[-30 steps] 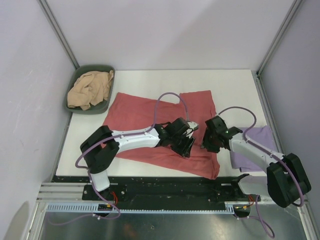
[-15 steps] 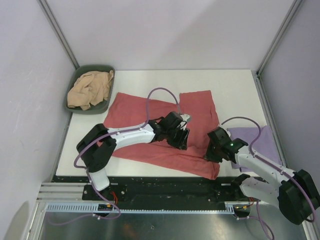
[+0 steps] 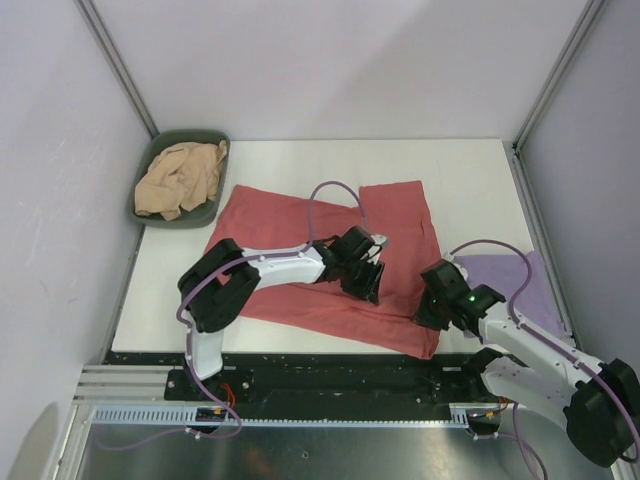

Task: Fold and stack the t-shirts
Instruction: Fold the flattened tshirt in 1/3 of the way

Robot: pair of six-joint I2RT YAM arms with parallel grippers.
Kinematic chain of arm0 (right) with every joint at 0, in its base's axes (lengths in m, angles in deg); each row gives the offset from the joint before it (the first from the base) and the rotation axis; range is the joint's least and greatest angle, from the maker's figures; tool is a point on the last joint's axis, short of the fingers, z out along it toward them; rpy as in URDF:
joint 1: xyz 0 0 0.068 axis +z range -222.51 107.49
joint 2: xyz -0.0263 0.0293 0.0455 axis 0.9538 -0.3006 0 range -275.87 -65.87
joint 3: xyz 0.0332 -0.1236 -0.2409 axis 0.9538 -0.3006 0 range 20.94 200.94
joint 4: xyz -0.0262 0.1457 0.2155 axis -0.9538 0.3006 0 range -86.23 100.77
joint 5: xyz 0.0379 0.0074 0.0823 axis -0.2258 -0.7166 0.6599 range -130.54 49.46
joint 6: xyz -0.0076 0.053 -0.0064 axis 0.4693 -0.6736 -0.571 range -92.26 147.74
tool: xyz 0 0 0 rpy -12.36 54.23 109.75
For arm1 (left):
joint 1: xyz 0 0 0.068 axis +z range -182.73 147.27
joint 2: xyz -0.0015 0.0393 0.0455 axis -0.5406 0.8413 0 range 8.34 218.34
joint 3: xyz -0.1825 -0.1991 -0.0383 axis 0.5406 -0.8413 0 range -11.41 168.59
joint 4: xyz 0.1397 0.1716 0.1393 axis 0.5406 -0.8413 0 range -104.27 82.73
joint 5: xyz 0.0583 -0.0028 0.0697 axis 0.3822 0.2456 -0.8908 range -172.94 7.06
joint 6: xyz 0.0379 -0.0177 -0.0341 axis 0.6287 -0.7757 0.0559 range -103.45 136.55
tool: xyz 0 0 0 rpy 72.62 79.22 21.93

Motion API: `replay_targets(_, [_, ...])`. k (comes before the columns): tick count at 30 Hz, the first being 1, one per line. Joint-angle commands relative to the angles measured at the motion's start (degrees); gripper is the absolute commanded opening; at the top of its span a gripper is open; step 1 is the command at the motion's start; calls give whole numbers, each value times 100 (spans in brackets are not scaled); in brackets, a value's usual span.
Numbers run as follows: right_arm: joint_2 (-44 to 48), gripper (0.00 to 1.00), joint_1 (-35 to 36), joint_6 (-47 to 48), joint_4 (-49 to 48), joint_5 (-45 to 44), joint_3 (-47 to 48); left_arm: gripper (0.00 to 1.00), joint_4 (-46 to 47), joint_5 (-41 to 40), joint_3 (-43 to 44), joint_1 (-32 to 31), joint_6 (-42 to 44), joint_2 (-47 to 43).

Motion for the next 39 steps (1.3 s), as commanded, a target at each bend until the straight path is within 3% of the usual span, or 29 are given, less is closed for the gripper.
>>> replay_targets(1, [264, 24, -315, 24, 104, -226, 140, 44, 141, 183, -110, -177, 225, -550])
replay_targets(8, [40, 24, -1030, 452, -280, 52, 535, 41, 160, 394, -604, -389, 531, -876])
replay_targets(13, [-446, 26, -1009, 606, -546, 37, 848, 41, 197, 508, -798, -458, 600, -972])
replay_targets(21, [-1017, 39, -833, 691, -895, -102, 1059, 40, 232, 538, -933, -467, 643, -987])
replay_targets(29, [-1562, 45, -698, 905, -1114, -304, 1075, 40, 280, 521, -928, -467, 674, -920])
replay_targets(34, [-1739, 43, -567, 897, -1048, -393, 1075, 40, 310, 481, -916, -469, 666, -915])
replay_targets(39, [-1590, 28, -324, 759, -746, -580, 1069, 40, 308, 409, -883, -467, 645, -903])
